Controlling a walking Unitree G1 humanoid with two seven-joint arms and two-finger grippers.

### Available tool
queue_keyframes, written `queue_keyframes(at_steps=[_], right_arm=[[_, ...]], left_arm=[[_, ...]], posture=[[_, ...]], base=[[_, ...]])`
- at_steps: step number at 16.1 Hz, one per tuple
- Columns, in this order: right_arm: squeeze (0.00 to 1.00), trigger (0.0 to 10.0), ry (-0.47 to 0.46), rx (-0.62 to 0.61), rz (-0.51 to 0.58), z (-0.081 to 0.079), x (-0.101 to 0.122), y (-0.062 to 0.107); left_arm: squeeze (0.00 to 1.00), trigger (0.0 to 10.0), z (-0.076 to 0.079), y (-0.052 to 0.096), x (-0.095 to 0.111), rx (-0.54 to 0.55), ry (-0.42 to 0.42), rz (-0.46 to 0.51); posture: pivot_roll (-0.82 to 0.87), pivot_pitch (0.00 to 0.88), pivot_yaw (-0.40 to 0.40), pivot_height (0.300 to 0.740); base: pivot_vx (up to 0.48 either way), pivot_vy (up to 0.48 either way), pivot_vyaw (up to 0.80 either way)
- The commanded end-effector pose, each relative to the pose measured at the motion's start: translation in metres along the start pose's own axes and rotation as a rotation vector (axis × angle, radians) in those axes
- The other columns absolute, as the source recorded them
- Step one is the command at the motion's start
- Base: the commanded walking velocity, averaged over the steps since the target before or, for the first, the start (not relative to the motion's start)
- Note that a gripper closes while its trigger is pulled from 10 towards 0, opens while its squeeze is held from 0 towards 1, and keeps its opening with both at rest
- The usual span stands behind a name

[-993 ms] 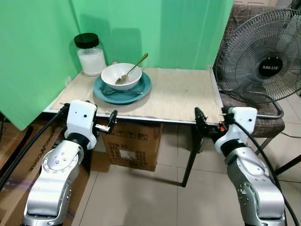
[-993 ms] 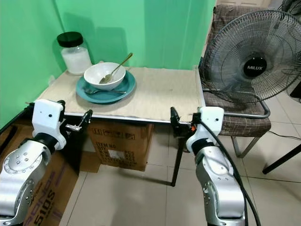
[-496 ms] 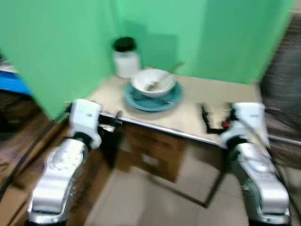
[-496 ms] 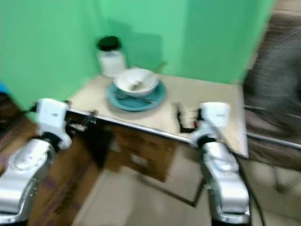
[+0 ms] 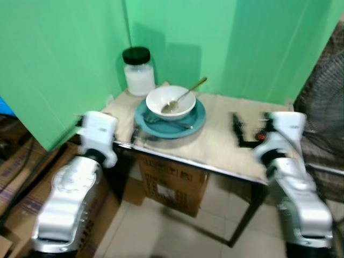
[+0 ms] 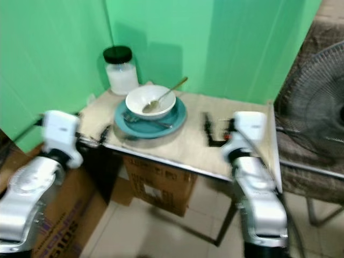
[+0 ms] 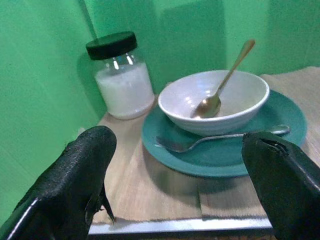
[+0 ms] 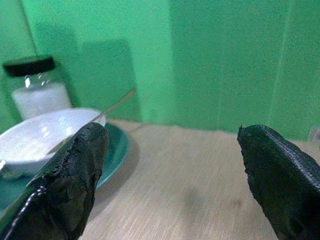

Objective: Setting the table

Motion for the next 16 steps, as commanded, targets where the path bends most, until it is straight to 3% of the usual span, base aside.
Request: queue_keyframes(at_steps=[1, 9, 13, 16], right_arm=[[0.89, 10.0, -0.017, 0.037, 0.017, -0.0114, 0.0039, -0.0032], [0.89, 10.0, 0.008, 0.063, 0.023, -0.0134, 0.0057, -0.0056], [0.9, 10.0, 0.015, 0.064, 0.028, -0.0122, 0.0068, -0.0072], [0.89, 10.0, 0.026, 0.054, 0.032, -0.005, 0.0088, -0.0101]], left_arm=[[0.0, 10.0, -0.01, 0.003, 0.0017, 0.03, -0.018, 0.001], [0.0, 10.0, -0.0099, 0.0023, 0.0018, 0.026, -0.024, 0.001], [0.0, 10.0, -0.0091, 0.0013, 0.002, 0.019, -0.027, 0.0], [0.0, 10.0, -0.0081, 0.0005, 0.002, 0.011, -0.031, 0.0]], posture=[[0.11, 0.0, 0.02, 0.74], [0.11, 0.0, 0.021, 0.74], [0.11, 0.0, 0.024, 0.74], [0.1, 0.0, 0.024, 0.74]], base=[[0.307, 0.0, 0.0], [0.307, 0.0, 0.0], [0.305, 0.0, 0.8], [0.306, 0.0, 0.0]])
Point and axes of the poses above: a point about 5 cm out from each wrist's last joint towards the gripper, its own y axis pointing back from the gripper into the wrist, its own x axis along the axis of the wrist's last joint, z = x × y, the point moved 3 cm from there along -y, pointing out of the wrist towards the gripper, and after that the axes turned 3 degrees about y, right-handed, at the moved point
